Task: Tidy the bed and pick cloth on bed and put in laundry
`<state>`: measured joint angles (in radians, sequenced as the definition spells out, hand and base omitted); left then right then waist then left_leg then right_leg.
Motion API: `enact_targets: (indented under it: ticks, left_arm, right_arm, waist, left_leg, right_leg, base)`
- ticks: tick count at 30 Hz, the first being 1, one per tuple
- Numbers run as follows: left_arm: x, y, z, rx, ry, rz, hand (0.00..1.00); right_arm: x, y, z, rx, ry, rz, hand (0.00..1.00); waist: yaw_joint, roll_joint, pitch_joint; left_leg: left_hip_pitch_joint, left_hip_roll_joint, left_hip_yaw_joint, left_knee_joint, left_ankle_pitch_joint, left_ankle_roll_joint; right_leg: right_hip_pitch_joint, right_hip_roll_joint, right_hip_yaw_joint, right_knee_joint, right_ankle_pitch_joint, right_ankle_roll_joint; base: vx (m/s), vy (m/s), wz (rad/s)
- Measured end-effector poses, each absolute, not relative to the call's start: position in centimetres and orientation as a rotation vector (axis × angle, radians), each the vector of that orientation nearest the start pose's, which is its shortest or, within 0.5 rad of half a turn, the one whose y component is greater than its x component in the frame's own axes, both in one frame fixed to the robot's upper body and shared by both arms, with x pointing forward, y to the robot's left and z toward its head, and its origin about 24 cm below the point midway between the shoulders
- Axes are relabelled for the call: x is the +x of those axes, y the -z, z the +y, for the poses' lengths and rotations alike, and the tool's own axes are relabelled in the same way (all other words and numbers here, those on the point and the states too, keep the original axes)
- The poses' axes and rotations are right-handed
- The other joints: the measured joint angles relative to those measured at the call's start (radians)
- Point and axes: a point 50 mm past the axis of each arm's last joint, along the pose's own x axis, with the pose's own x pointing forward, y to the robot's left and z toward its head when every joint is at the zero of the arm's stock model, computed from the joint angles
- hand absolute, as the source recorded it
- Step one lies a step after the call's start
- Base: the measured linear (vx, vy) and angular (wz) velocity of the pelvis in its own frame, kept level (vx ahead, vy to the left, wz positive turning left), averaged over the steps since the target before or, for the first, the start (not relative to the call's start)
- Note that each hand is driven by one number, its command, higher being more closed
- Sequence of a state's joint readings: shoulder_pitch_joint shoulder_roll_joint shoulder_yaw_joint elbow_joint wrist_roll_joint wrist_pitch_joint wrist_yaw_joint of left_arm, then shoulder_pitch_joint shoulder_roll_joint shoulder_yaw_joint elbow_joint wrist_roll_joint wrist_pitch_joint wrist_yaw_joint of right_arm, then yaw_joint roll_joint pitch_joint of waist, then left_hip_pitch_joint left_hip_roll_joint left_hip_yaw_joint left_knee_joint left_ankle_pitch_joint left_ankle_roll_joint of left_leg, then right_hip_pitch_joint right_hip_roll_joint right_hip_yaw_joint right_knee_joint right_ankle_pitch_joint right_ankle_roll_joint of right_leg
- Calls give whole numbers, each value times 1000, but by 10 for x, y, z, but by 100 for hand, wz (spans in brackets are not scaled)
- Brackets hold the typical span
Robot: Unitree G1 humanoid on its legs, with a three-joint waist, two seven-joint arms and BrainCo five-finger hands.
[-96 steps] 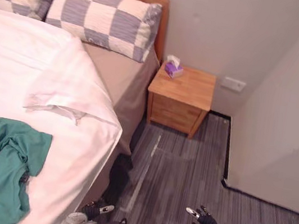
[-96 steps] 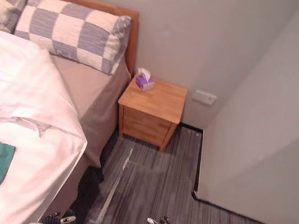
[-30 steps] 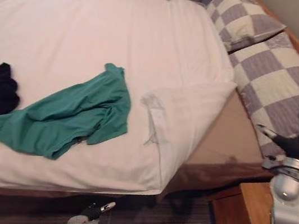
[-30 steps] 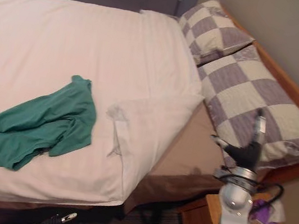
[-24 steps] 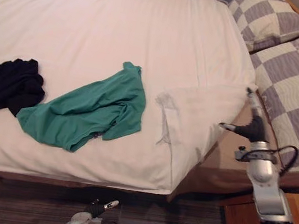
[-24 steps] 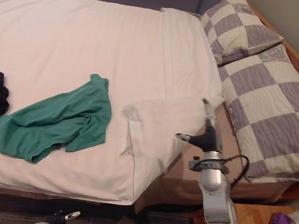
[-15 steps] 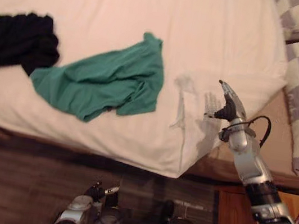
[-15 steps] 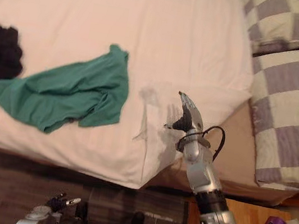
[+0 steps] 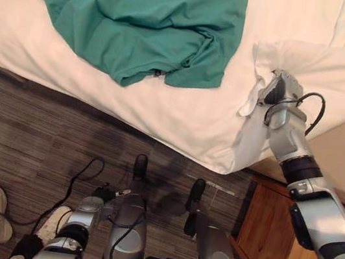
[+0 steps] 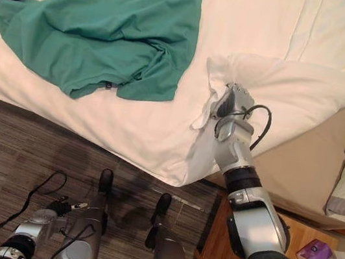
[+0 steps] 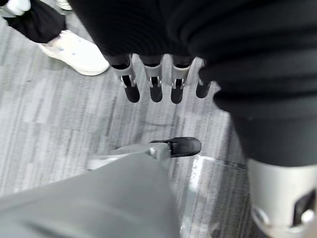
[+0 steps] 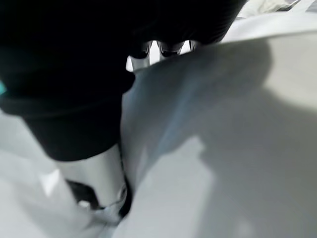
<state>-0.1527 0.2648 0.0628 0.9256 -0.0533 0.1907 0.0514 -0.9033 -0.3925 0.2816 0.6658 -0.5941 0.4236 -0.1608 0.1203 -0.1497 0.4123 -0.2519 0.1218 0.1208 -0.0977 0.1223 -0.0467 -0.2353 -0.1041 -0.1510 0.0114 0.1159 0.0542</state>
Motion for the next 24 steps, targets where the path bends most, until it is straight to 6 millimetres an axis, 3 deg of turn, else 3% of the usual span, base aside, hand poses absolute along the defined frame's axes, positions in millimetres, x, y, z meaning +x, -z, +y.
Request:
enact_targets:
  ticks: [3, 7, 10, 14, 16, 18, 19, 21, 24]
  left_arm:
    - [197, 109, 250, 193, -223, 944, 0]
    - [194, 113, 243, 195, -203, 978, 0]
    - [184, 118, 245, 200, -208, 1016, 0]
    - [168, 126, 243, 170, -226, 1071, 0]
    - [167, 127, 240, 163, -222, 1072, 0]
    - [166, 130, 228, 135, -202, 1075, 0]
    - [163, 133, 223, 123, -194, 1083, 0]
    - [151, 140, 213, 95, -182, 1114, 0]
    - [134, 145, 217, 50, -211, 1126, 0]
  right_arm:
    - [395, -168, -197, -1018, 314, 25, 100]
    - [368, -147, -205, -748, 354, -64, 100]
    - [333, -118, -207, -570, 406, -88, 100]
    - [276, -77, -237, -387, 598, -41, 100]
    - [265, -75, -242, -355, 623, -60, 100]
    - [257, -82, -244, -315, 633, -128, 100]
    - [257, -83, -244, -289, 638, -141, 0]
    - [250, -77, -247, -139, 671, -145, 0]
    - [236, -59, -246, 218, 717, -137, 0]
  waist:
    - [-1, -1, -1]
    - [-13, -10, -6]
    - [-54, -25, -30]
    - [-123, -44, -121]
    - [-134, -45, -132]
    - [-137, -17, -167]
    - [-139, -8, -178]
    - [-142, 18, -204]
    - [-130, 27, -216]
  left_leg:
    - [1, 3, 5, -4, 3, -3]
    - [20, 10, 36, -2, 5, -7]
    - [52, 21, 73, -1, 0, -16]
    - [87, 25, 123, -3, -14, -31]
    - [116, 23, 138, -4, -17, -35]
    - [126, 31, 145, -6, -16, -38]
    - [132, 33, 146, -6, -17, -39]
    - [148, 34, 147, -6, -22, -44]
    - [168, 29, 172, -6, -36, -45]
  right_leg:
    - [0, 3, 3, -2, -2, -2]
    - [2, 11, 46, -7, -6, -5]
    - [10, 23, 83, -7, -6, -5]
    - [16, 29, 119, -12, -34, 4]
    - [37, 27, 134, -11, -64, 10]
    - [41, 34, 141, -8, -80, 12]
    - [46, 35, 141, -7, -90, 18]
    - [65, 35, 142, -3, -101, 23]
    - [74, 31, 164, -2, -102, 26]
  base:
    - [-2, 4, -4]
    - [29, 5, -20]
    - [45, -13, -39]
    - [20, -20, -39]
    - [-3, -52, -28]
    - [-44, -69, -13]
    - [-17, -46, 3]
    - [23, -26, 11]
    - [45, 6, -13]
